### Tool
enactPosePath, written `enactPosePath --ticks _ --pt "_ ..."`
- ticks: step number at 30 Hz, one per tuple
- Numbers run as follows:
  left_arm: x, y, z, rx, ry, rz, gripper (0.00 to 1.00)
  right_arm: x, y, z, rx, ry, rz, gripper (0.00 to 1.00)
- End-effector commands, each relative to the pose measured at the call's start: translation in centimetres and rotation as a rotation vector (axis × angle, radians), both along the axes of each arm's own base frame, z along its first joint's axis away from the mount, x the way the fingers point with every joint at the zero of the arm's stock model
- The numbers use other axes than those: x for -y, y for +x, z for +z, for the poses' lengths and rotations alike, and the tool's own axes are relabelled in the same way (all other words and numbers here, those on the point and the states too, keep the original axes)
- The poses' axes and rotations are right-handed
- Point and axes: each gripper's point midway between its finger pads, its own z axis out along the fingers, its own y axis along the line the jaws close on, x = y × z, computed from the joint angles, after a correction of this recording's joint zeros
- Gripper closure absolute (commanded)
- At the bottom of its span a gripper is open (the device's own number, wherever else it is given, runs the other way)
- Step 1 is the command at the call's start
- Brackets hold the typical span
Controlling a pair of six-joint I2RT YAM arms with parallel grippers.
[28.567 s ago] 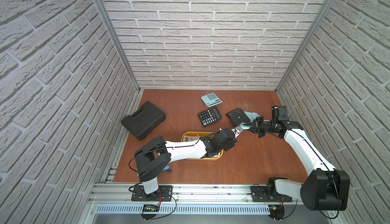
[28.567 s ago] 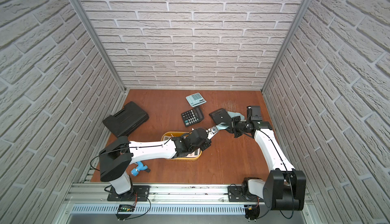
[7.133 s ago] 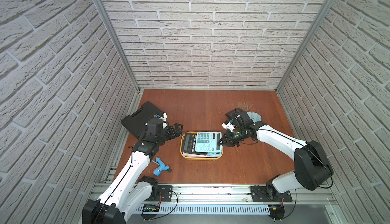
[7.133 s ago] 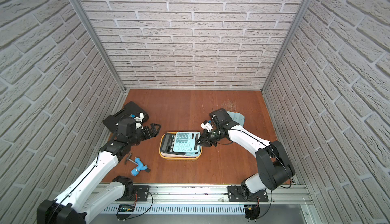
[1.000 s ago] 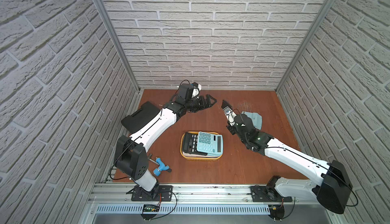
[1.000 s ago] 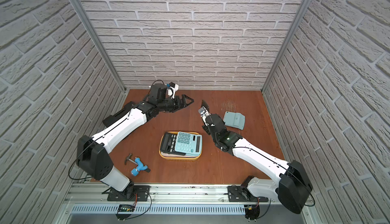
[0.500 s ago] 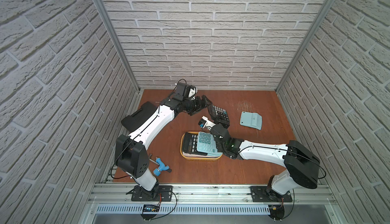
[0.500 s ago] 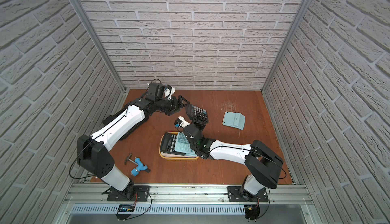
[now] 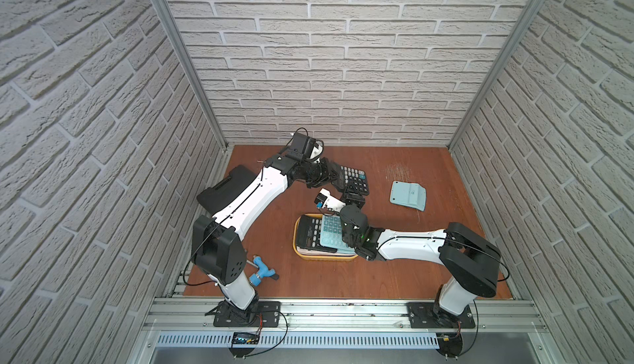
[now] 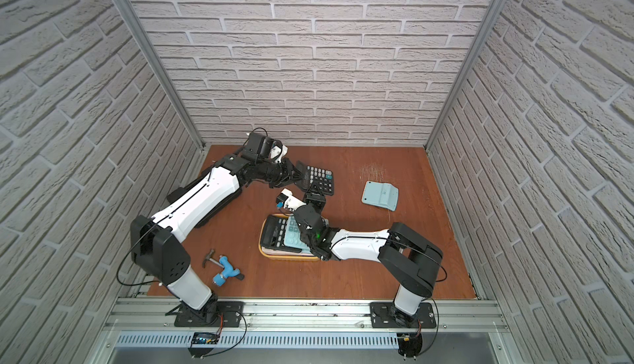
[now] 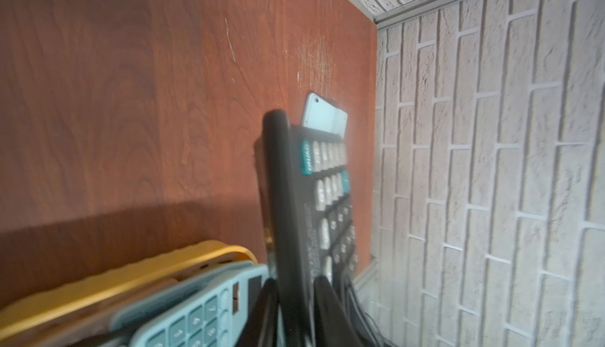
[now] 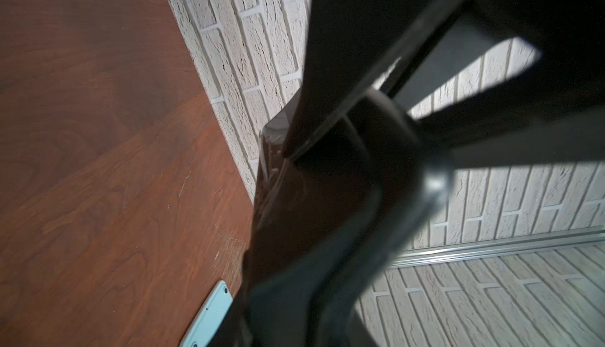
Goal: Put the calculator in the storage box
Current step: Pick up the calculator at the center of the board.
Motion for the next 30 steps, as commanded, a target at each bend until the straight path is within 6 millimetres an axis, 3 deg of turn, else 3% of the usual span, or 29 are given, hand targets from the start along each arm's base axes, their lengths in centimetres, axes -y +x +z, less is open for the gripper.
enactPosePath --ticks 1,3,5,8,10,13,19,23,27,30 --pt "0.2 0.2 0.4 0.026 0.015 -0.019 0.92 -0.2 0.1 2.7 0.079 0.126 -0.022 0.97" --pt "0.1 0.2 0.5 0.028 0.019 -0.019 1.0 -0.2 0.1 2.7 0.078 0.131 -0.024 0.97" --pt "0.0 0.2 0.5 0.031 0.026 -0.015 1.0 -0.1 0.1 2.8 0.08 0.14 -0.028 0.95" --pt "-0.4 0.2 0.7 0.042 0.042 -0.003 1.0 0.1 -0.1 3.1 0.085 0.158 -0.029 0.63" --pt "-1.0 0.4 1.1 0.064 0.064 0.015 1.0 0.2 -0.4 3.1 0.08 0.167 -0.03 0.34" --pt "-2.3 0.9 1.9 0.109 0.085 0.042 1.0 0.6 -1.2 2.9 0.056 0.196 -0.026 0.12" --pt "-6.5 1.1 3.2 0.179 0.176 0.112 1.0 1.8 -3.3 1.5 -0.137 0.366 0.03 0.01" --pt "-8.9 0.3 3.5 0.191 0.2 0.128 1.0 3.0 -4.7 1.0 -0.241 0.501 0.045 0.0" --pt "-10.4 -1.0 3.6 0.212 0.208 0.117 1.0 5.4 -5.5 -1.0 -0.376 0.615 -0.02 0.0" --pt "-10.5 -2.2 3.6 0.237 0.186 0.067 1.0 7.1 -5.9 -2.5 -0.483 0.772 -0.08 0.0"
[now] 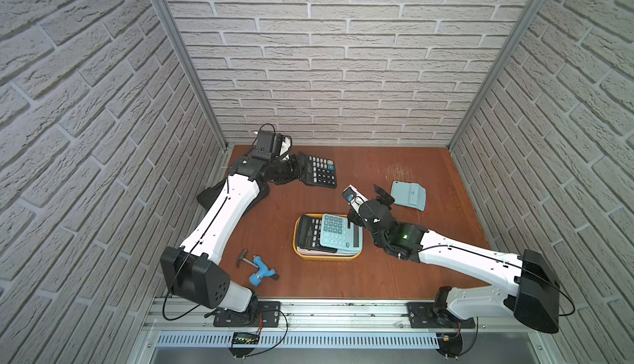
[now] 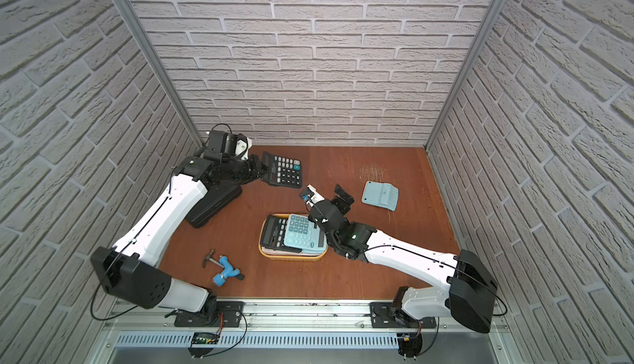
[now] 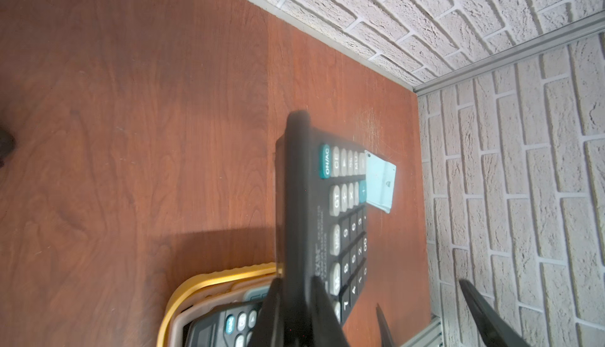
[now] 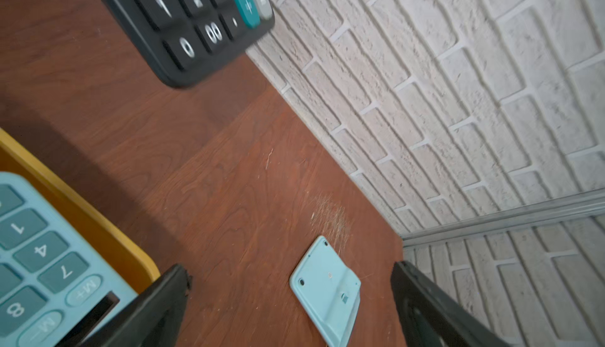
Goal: Put the calculator in the storage box
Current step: Pick up the calculator at the center of the board, then place the calculator in the storage box.
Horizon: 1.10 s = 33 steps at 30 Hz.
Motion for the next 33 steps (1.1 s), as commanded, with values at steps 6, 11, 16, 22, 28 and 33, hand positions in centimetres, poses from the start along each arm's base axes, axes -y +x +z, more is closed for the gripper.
enactPosePath --ticks 6,11,16,22,28,33 --pt "0.7 -4.1 -1.1 0.032 -0.03 -0.161 1.0 4.2 -1.9 -3.4 -0.325 0.436 -0.116 0.0" --pt "1.5 -6.5 -2.5 0.019 -0.121 -0.191 1.0 6.3 -1.9 -4.5 -0.461 0.627 -0.191 0.0" --pt "2.1 -8.5 -3.3 0.009 -0.185 -0.217 1.0 7.6 -1.8 -5.6 -0.537 0.825 -0.228 0.0" --pt "2.5 -10.2 -5.2 -0.029 -0.217 -0.228 1.0 8.6 -1.8 -6.9 -0.584 0.932 -0.25 0.01" --pt "2.6 -11.0 -7.5 -0.056 -0.249 -0.203 1.0 9.0 -1.9 -7.4 -0.603 0.977 -0.255 0.01" --pt "2.5 -11.6 -9.2 -0.071 -0.256 -0.183 1.0 9.5 -2.1 -7.7 -0.604 0.988 -0.266 0.01"
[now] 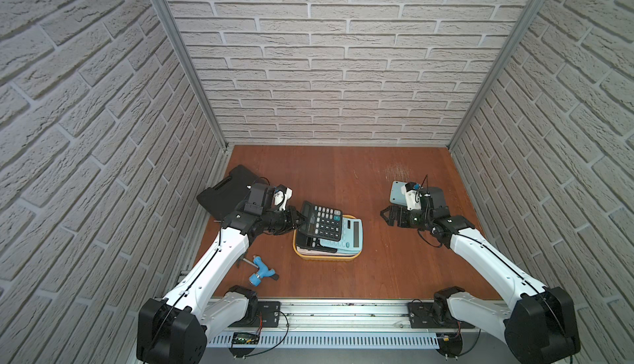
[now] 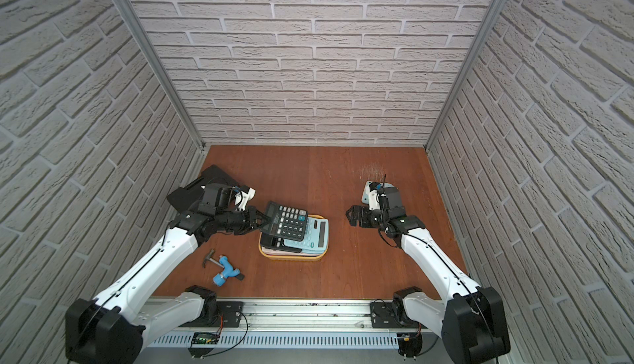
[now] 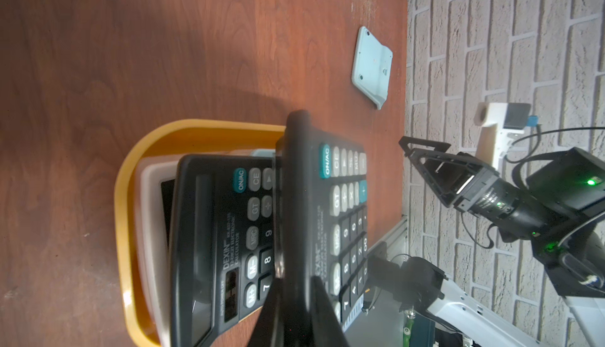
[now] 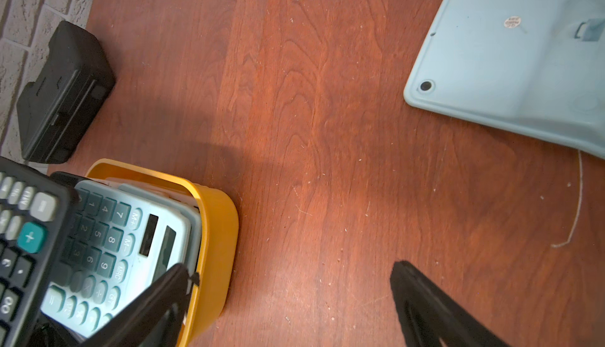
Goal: Put the calculator in the storage box
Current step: Place the calculator in the storage box.
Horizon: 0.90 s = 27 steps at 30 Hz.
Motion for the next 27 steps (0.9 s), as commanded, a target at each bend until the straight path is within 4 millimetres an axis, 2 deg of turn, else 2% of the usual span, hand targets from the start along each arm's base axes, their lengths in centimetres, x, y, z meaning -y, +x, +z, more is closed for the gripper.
enactPosePath --ticks 1,6,14,18,25,27 --pt "0.6 0.7 1.3 0.089 -0.046 -0.002 1.0 -0.2 0.2 0.8 0.041 0.044 0.004 0.01" --pt "0.5 0.3 -0.1 0.074 -0.046 0.004 1.0 -0.1 0.1 0.6 0.031 0.057 0.003 0.01" --pt "0.0 -0.2 -0.6 0.086 -0.017 0.007 1.0 0.1 -0.1 0.6 0.027 0.067 0.0 0.01" --pt "-0.2 -0.3 -0.9 0.076 0.004 0.01 0.87 0.1 0.0 0.8 0.029 0.081 -0.001 0.01" --pt "-0.7 -0.9 -1.1 0.071 0.031 0.014 0.56 0.5 -0.1 1.0 0.032 0.087 -0.012 0.01" --pt "-0.8 -1.0 -1.1 0.068 0.042 0.014 0.52 0.5 0.0 1.1 0.036 0.094 -0.011 0.01"
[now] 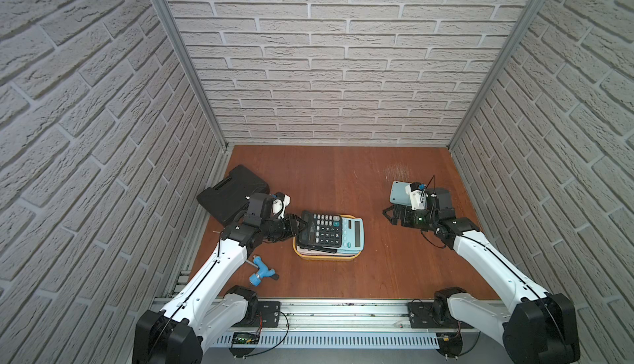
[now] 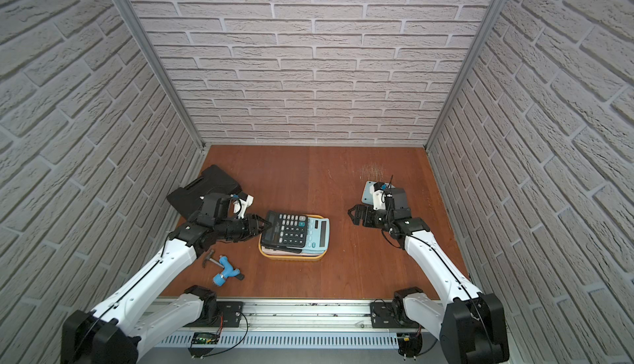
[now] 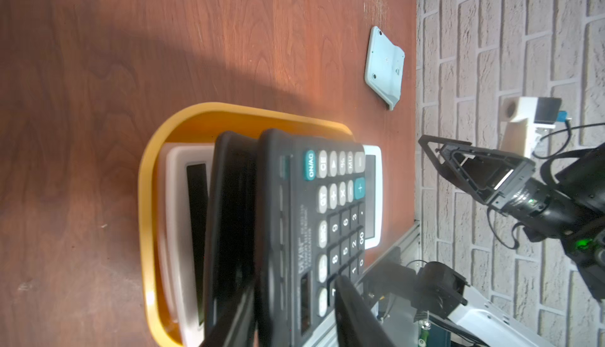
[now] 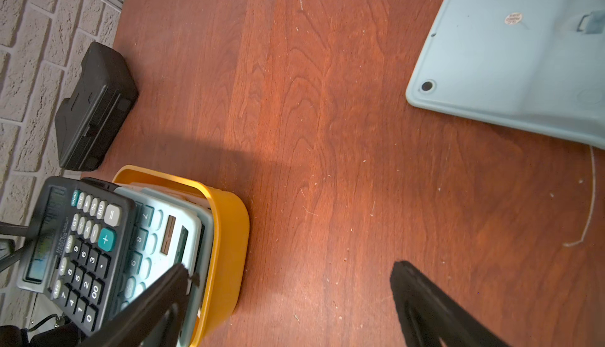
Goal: Put the calculator in the storage box
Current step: Place the calculator in the storage box.
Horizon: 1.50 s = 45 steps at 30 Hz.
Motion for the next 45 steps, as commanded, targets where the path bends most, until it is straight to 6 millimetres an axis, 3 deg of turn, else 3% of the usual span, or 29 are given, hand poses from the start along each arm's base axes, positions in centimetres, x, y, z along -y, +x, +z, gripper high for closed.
enactPosePath --ticks 1,5,10,14,19,26,32,37,43,45 --pt "-0.3 0.0 0.6 0.032 0.026 -0.005 0.49 -0.1 0.1 0.6 0.031 0.027 0.001 0.01" --pt "-1.3 0.2 1.7 0.058 0.1 0.017 0.3 0.1 0.3 0.7 0.028 0.035 -0.013 0.01" --pt "-2.7 1.5 4.6 0.138 0.201 0.048 0.02 1.2 1.0 0.4 0.012 0.054 -0.076 0.01" --pt "-2.6 3.4 6.5 0.189 0.224 0.044 0.02 2.8 2.0 0.5 0.006 0.076 -0.147 0.01" --pt "-1.3 6.9 7.8 0.223 0.271 0.012 0.01 6.4 4.1 1.2 0.032 0.117 -0.291 0.01" --pt "1.3 12.6 8.0 0.232 0.285 -0.035 0.02 11.2 8.1 0.8 0.026 0.145 -0.45 0.01" --pt "3.3 16.5 6.8 0.209 0.275 -0.063 0.02 12.5 13.2 -1.1 -0.015 0.182 -0.469 0.01" --pt "4.7 17.8 5.8 0.189 0.268 -0.091 0.02 14.3 16.7 -3.2 -0.062 0.136 -0.495 0.01" --pt "5.2 18.4 4.1 0.159 0.27 -0.105 0.02 14.4 20.8 -4.9 -0.122 0.151 -0.451 0.01" --pt "5.4 18.4 3.5 0.145 0.265 -0.108 0.02 14.9 21.4 -6.4 -0.168 0.124 -0.448 0.01"
